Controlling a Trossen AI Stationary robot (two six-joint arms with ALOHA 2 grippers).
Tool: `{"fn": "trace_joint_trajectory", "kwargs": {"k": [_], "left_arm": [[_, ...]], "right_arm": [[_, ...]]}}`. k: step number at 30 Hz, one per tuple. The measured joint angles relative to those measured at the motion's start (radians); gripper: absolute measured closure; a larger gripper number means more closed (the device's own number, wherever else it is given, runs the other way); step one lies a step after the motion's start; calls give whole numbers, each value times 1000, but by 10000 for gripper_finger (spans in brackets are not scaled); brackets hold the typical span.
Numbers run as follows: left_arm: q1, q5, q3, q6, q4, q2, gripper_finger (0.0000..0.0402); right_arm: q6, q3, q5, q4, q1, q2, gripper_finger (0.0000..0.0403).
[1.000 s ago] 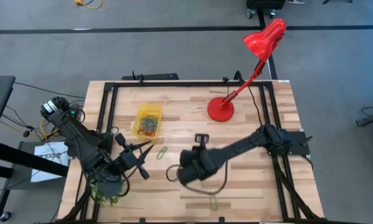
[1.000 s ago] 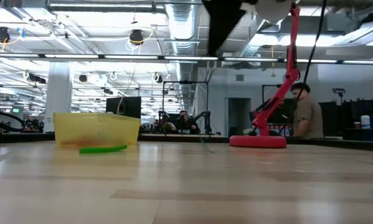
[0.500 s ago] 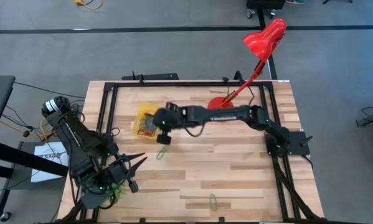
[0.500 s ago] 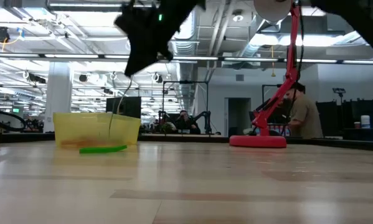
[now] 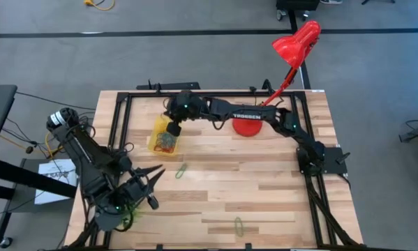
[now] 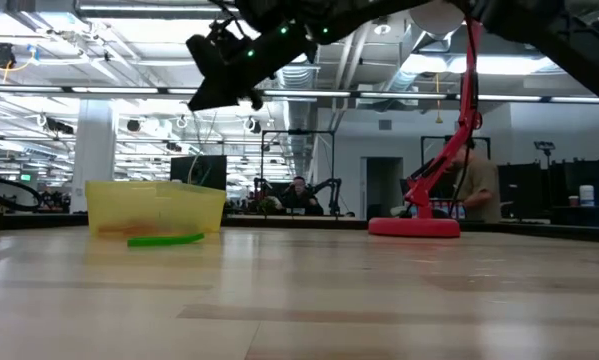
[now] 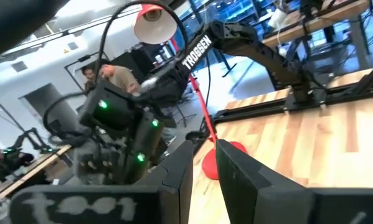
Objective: Pick and place items into bin
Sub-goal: Put the blue rubber band into the yellow bin, then put the green rubber band into the yellow bin
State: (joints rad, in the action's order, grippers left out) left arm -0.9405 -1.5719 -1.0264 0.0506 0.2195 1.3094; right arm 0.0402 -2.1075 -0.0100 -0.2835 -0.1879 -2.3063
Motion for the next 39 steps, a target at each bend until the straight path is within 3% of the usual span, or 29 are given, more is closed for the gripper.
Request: {"fn": "trace_joint_trajectory", "kwargs": {"k": [11, 24, 29, 33, 39], "left_arm": [[47, 0, 0, -6, -1, 0, 340], [46, 0, 0, -6, -1, 0, 340], [46, 0, 0, -6, 0, 0, 340], [46, 1, 0, -6, 1, 0, 340], [46, 98, 0, 37, 4, 0, 340]], "right_arm": [[-39, 3, 9, 105, -12, -147, 398], [-44, -4, 13, 45, 18, -140, 323], [-48, -117, 87, -300, 69, -142, 321], [-41, -231, 105, -686, 135, -141, 323], [-35, -227, 1, -960, 246, -48, 324]]}}
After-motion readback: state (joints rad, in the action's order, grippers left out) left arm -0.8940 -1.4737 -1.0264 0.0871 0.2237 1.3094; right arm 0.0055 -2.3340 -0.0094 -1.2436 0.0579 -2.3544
